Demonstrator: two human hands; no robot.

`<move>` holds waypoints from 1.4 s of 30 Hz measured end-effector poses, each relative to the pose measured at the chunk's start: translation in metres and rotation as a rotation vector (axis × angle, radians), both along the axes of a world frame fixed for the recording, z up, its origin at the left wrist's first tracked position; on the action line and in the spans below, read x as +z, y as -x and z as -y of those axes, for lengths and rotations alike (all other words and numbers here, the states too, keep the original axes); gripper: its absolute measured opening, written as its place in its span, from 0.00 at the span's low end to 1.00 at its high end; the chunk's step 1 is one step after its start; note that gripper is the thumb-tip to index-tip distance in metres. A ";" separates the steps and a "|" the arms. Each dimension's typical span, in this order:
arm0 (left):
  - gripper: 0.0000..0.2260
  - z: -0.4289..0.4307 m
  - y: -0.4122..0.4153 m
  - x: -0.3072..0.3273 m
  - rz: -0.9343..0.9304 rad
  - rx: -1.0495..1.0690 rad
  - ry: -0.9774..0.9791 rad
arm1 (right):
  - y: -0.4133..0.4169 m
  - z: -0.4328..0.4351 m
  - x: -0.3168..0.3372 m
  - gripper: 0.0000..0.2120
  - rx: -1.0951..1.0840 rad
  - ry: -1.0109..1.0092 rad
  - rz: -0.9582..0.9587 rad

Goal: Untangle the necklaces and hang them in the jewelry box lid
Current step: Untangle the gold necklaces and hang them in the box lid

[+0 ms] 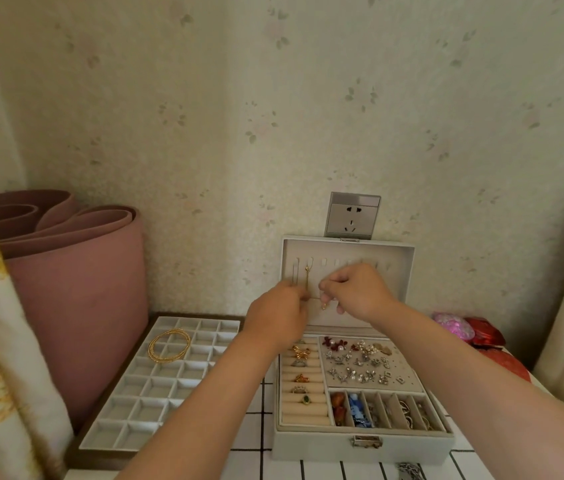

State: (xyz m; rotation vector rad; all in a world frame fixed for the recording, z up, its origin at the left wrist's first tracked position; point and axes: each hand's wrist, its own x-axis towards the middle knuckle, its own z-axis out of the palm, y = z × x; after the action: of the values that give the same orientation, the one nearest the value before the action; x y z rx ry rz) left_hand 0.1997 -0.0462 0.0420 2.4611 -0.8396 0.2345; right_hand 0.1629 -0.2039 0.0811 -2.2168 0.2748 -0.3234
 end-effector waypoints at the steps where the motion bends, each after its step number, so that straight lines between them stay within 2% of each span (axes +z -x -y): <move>1: 0.15 0.001 0.001 -0.002 0.047 0.013 -0.061 | -0.001 0.000 0.003 0.07 -0.001 -0.014 0.021; 5: 0.14 0.008 0.007 -0.004 0.155 0.054 -0.190 | -0.009 0.000 0.012 0.08 0.008 0.048 0.067; 11: 0.17 0.012 0.007 -0.004 0.171 0.083 -0.239 | -0.020 0.001 0.004 0.08 0.029 0.110 0.088; 15: 0.16 0.011 0.004 -0.003 0.161 0.062 -0.209 | -0.022 0.002 -0.011 0.06 0.078 0.252 0.065; 19: 0.11 0.006 -0.002 -0.003 0.147 0.051 -0.156 | -0.018 0.001 -0.022 0.09 0.102 0.366 0.017; 25: 0.12 0.005 -0.005 -0.005 0.122 0.031 -0.110 | -0.014 -0.004 -0.030 0.05 0.099 0.501 -0.022; 30: 0.14 0.002 0.004 0.006 0.020 -0.055 -0.006 | -0.002 -0.005 -0.023 0.06 0.084 0.494 -0.021; 34: 0.08 -0.011 0.020 0.019 -0.034 -0.098 0.091 | 0.022 -0.011 -0.014 0.06 0.105 0.433 -0.004; 42: 0.05 -0.053 0.080 0.028 -0.178 -0.072 0.034 | 0.092 -0.052 -0.001 0.07 0.247 0.326 0.000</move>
State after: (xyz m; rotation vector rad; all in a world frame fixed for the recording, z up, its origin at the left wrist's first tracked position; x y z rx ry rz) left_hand 0.1201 0.0065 0.0697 2.3734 -0.8383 0.0037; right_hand 0.0706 -0.1522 0.0797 -2.5380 -0.0592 -0.2450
